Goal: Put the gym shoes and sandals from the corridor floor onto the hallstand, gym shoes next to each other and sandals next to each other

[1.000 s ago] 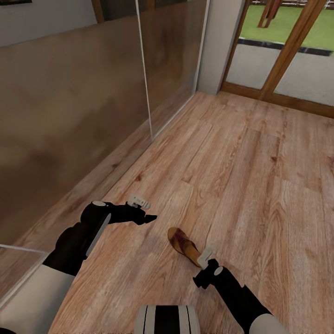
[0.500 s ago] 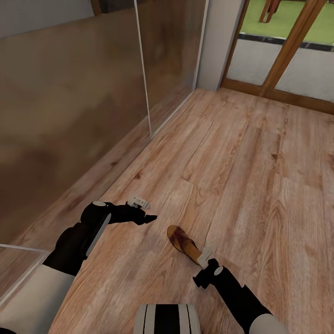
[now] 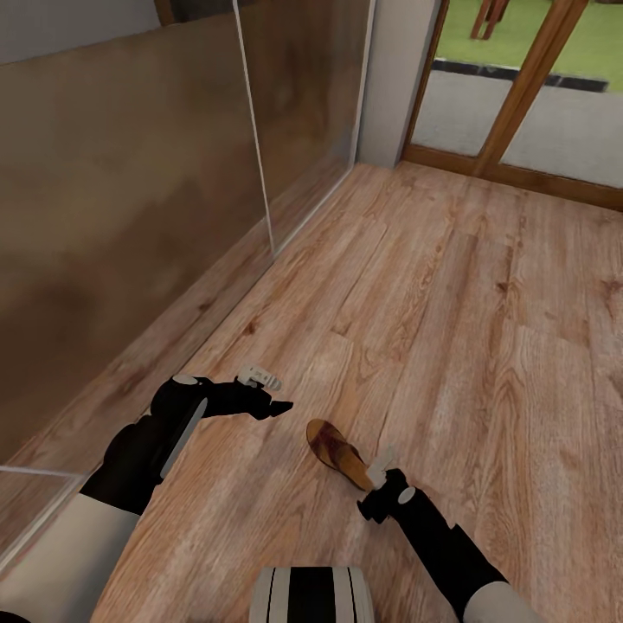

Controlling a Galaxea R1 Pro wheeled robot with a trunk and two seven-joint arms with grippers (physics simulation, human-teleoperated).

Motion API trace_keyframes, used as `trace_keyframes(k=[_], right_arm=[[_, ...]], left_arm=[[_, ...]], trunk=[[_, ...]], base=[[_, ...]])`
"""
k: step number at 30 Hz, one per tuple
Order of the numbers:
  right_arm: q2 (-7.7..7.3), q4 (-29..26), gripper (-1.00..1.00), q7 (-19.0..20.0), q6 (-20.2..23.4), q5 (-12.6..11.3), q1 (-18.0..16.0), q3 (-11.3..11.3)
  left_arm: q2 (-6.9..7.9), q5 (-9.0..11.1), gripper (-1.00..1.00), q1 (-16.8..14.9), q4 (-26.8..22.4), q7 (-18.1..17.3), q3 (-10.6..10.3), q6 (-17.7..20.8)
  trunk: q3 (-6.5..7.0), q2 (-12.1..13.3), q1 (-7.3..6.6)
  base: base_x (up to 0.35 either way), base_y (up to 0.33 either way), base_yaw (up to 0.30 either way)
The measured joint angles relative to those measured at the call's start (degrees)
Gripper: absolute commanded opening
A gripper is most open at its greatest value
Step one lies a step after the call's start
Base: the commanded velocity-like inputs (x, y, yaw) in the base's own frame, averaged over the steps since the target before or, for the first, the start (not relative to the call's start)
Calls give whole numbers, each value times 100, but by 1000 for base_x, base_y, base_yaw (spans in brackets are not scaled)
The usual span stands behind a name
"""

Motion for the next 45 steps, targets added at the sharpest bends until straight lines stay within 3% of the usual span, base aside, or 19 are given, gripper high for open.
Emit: trace_keyframes(k=[12, 24, 45], right_arm=[[0, -224, 100, -255, 0, 3, -25, -16], [11, -214, 100, -239, 0, 3, -26, -13], [0, -223, 100, -264, 0, 3, -26, -16]], left_arm=[[0, 0, 100, 0, 0, 2, 0, -2], [0, 0, 100, 0, 0, 2, 0, -2], [0, -3, 100, 0, 0, -3, 0, -3]], trunk=[[0, 0, 0], [0, 0, 0], [-610, -28, 54]], base=[[0, 0, 0], [0, 0, 0], [0, 0, 0]])
